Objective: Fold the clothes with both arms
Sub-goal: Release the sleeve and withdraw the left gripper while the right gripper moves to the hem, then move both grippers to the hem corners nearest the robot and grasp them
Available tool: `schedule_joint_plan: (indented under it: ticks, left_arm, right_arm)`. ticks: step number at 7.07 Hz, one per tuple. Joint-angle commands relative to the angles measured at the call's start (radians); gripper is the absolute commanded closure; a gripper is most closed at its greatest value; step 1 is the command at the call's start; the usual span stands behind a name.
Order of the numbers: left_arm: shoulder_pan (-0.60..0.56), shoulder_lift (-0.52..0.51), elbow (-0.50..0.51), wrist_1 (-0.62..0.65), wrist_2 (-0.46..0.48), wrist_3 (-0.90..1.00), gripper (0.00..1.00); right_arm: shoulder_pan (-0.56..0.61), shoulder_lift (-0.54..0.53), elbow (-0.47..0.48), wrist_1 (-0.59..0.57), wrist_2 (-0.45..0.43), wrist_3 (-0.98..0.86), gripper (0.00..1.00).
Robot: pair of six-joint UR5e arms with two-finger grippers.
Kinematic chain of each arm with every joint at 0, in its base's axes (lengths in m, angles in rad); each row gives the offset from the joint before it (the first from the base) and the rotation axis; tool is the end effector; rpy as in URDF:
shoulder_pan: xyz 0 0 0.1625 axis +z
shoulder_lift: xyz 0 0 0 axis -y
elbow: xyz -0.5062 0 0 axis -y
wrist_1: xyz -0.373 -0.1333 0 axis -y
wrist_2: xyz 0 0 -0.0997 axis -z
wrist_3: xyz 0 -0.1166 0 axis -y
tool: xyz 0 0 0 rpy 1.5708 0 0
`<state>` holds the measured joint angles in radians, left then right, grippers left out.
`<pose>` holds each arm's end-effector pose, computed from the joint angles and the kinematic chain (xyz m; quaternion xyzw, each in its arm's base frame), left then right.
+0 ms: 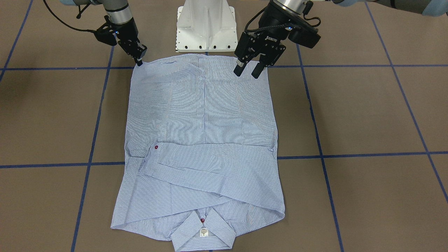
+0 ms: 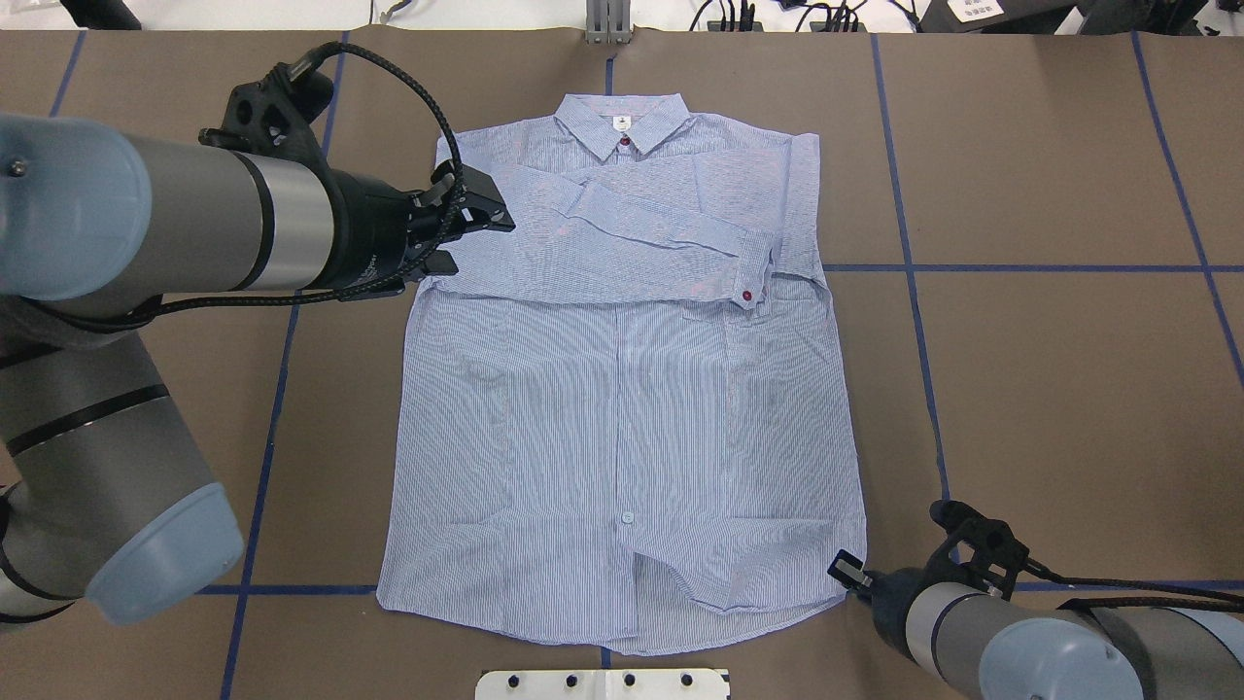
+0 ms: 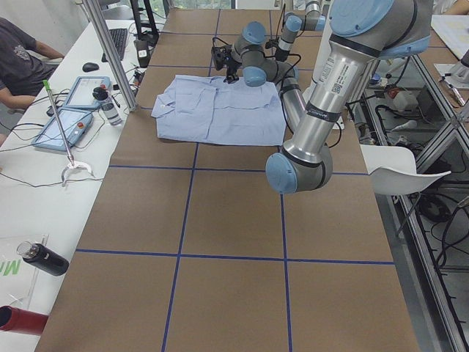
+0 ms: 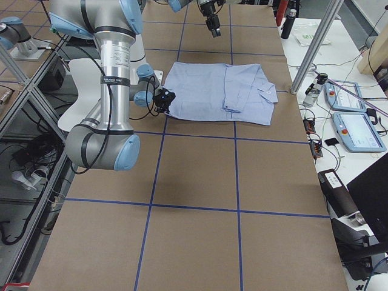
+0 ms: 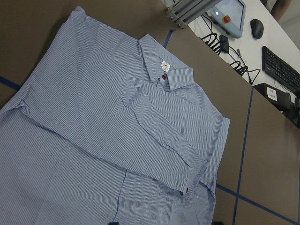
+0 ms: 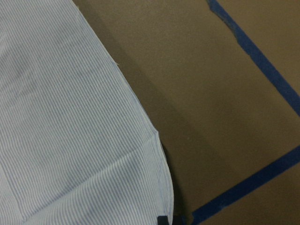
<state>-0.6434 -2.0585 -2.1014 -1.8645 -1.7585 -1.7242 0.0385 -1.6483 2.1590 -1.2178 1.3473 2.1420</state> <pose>0.3885 -0.4307 0.2251 0.0753 0.6071 -0.2534 0.7493 -0.4310 -0.1759 0.4829 -0.0118 -0.4279 0.3154 0.8469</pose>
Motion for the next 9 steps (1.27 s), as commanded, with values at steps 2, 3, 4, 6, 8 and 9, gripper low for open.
schedule_joint_plan:
  ticks: [2, 3, 4, 6, 8, 9]
  left_arm:
    - [0.164, 0.293, -0.135, 0.062, 0.055, -0.017, 0.33]
    - [0.209, 0.405, -0.216, 0.061, 0.086, -0.018, 0.34]
    - [0.313, 0.463, -0.192, 0.035, 0.109, -0.082, 0.36]
    - [0.430, 0.457, -0.093, -0.007, 0.163, -0.191, 0.39]
    - [0.465, 0.439, -0.051, -0.007, 0.163, -0.212, 0.40]
    - [0.473, 0.437, -0.033, -0.007, 0.163, -0.215, 0.40]
  right_arm:
    - [0.000, -0.001, 0.022, 0.001, 0.003, -0.001, 1.00]
    - [0.000, -0.002, 0.039, 0.001, 0.007, -0.001, 1.00]
    - [-0.002, 0.001, 0.039, 0.001, 0.007, 0.001, 1.00]
    - [0.000, -0.002, 0.039, 0.001, 0.006, -0.001, 1.00]
    - [0.001, -0.002, 0.039, 0.001, 0.004, -0.001, 1.00]
    - [0.000, -0.002, 0.039, 0.001, 0.004, -0.001, 1.00]
